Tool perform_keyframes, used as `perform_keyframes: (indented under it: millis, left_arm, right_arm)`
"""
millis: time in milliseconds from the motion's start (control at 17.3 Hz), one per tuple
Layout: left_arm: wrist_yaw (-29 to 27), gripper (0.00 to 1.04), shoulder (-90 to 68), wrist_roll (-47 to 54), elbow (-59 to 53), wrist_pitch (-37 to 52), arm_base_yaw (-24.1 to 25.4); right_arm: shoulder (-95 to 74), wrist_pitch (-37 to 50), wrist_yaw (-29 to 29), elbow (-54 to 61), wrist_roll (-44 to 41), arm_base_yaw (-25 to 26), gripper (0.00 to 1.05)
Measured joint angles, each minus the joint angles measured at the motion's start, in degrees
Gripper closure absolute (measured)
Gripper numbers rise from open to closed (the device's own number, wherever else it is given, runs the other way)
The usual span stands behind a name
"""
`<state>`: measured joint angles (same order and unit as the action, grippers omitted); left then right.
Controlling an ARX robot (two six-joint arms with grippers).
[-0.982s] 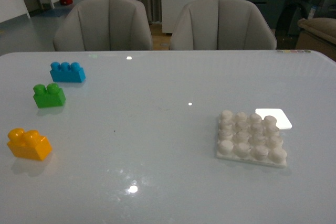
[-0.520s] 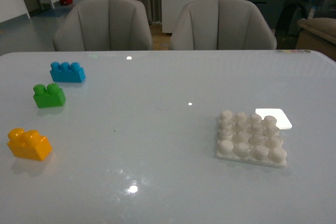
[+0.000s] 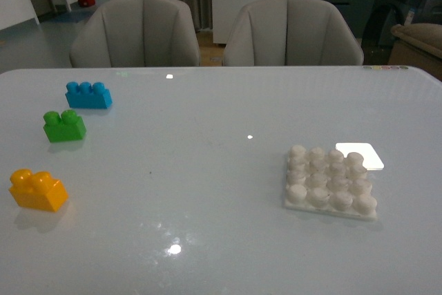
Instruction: Insert yellow block into base center
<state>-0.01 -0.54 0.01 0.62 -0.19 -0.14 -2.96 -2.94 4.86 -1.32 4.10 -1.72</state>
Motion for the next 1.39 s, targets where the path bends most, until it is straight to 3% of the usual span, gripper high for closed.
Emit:
perform_keyframes:
  millis: [173, 231, 346, 462, 751, 866, 1097, 1386]
  left_arm:
    - [0.0, 0.07, 0.0, 0.0, 0.0, 0.0, 0.0]
    - [-0.02, 0.07, 0.0, 0.0, 0.0, -0.02, 0.0]
    - [0.0, 0.07, 0.0, 0.0, 0.0, 0.0, 0.0]
    - [0.0, 0.07, 0.0, 0.0, 0.0, 0.0, 0.0]
    - [-0.02, 0.07, 0.0, 0.0, 0.0, 0.0, 0.0]
    - [0.0, 0.07, 0.0, 0.0, 0.0, 0.0, 0.0]
    - [-0.02, 0.07, 0.0, 0.0, 0.0, 0.0, 0.0]
    - [-0.02, 0.07, 0.0, 0.0, 0.0, 0.0, 0.0]
  right_arm:
    - [-5.84, 6.73, -1.42, -2.27, 2.12, 2.38, 0.06]
    - [-12.46, 13.94, -3.19, -4.59, 2.25, 4.68, 0.06]
    - [-33.66, 30.71, -6.05, -11.43, 3.37, 8.81, 0.06]
    - [-54.6, 37.99, -6.29, -24.0, 4.5, 8.15, 0.06]
    - [-92.74, 21.86, -4.55, -52.0, 5.31, 2.32, 0.06]
    - [-101.68, 16.63, -4.5, -57.72, 5.51, 0.48, 0.06]
    - [-111.75, 10.45, -5.25, -61.31, 7.82, -2.08, 0.06]
    - [-116.89, 10.51, -5.64, -61.61, 11.1, -5.18, 0.06]
